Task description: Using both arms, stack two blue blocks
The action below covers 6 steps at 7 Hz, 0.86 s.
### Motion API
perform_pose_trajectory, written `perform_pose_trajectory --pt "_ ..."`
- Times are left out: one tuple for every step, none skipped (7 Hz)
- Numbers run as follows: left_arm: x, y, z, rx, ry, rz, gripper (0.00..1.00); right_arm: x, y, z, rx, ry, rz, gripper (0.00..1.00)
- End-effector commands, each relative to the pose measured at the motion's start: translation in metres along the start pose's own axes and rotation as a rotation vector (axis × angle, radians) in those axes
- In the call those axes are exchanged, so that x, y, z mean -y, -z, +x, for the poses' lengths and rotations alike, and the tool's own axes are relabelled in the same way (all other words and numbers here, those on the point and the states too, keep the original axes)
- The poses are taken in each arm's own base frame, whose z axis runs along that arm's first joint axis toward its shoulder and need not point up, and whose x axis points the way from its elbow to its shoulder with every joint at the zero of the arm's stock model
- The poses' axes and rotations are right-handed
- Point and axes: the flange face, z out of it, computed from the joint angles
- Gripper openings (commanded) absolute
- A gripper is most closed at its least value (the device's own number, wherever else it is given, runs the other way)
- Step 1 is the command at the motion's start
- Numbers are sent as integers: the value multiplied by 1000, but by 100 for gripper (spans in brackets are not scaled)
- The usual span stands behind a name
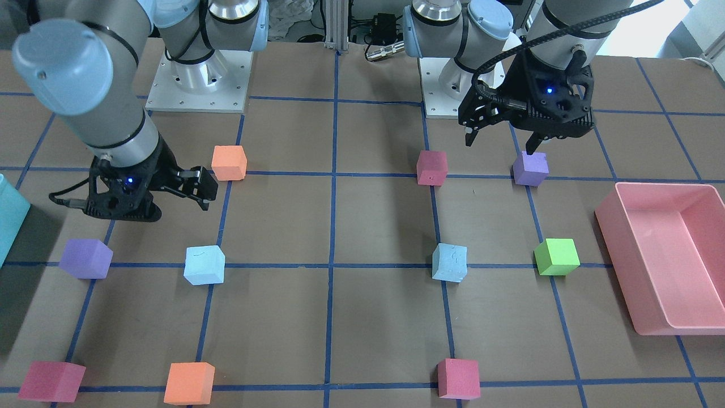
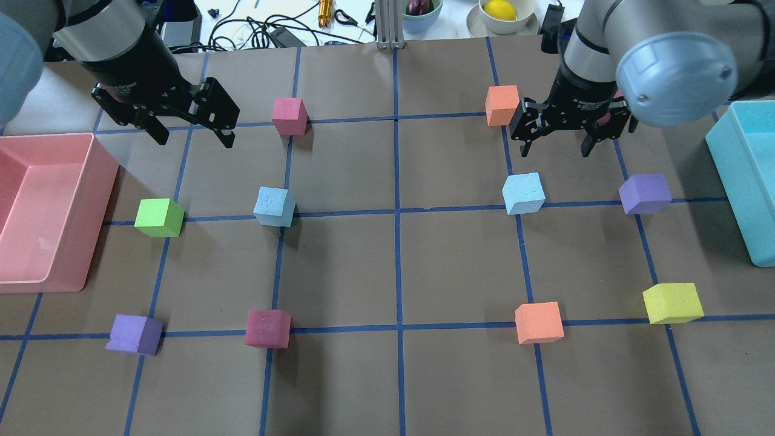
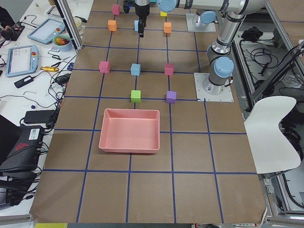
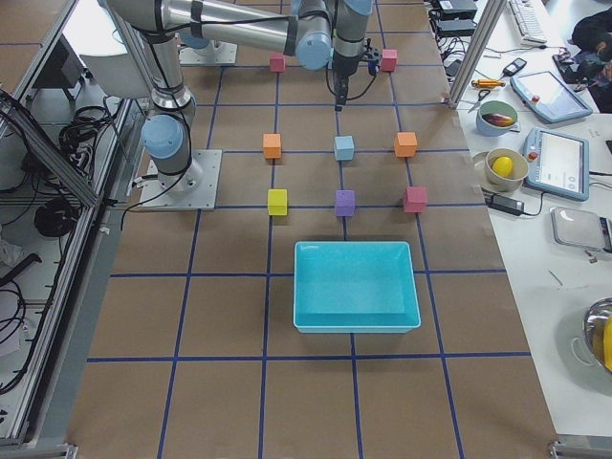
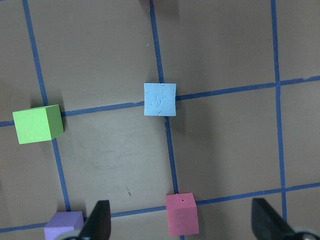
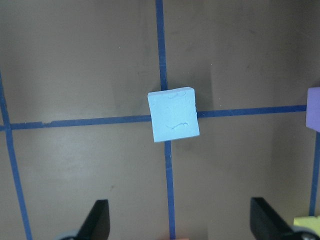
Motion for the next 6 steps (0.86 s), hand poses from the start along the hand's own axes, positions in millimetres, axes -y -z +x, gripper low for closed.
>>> perform_pose_trajectory --pt "9 -22 -1 -7 2 -41 100 31 -64 -1 3 33 50 100" --pt "16 -53 -3 -11 0 -66 100 37 -84 -1 -2 117 79 100" --pt "19 -95 -4 -13 3 -76 100 41 -105 -1 -4 119 66 100" --pt "26 -138 -7 -8 -6 -37 100 43 -121 -1 -5 115 41 100" --pt "28 -175 -8 -6 -7 -38 100 45 -131 -1 -4 115 24 100" --pt "30 -197 -10 -6 -9 -43 100 44 -133 0 -7 125 19 100"
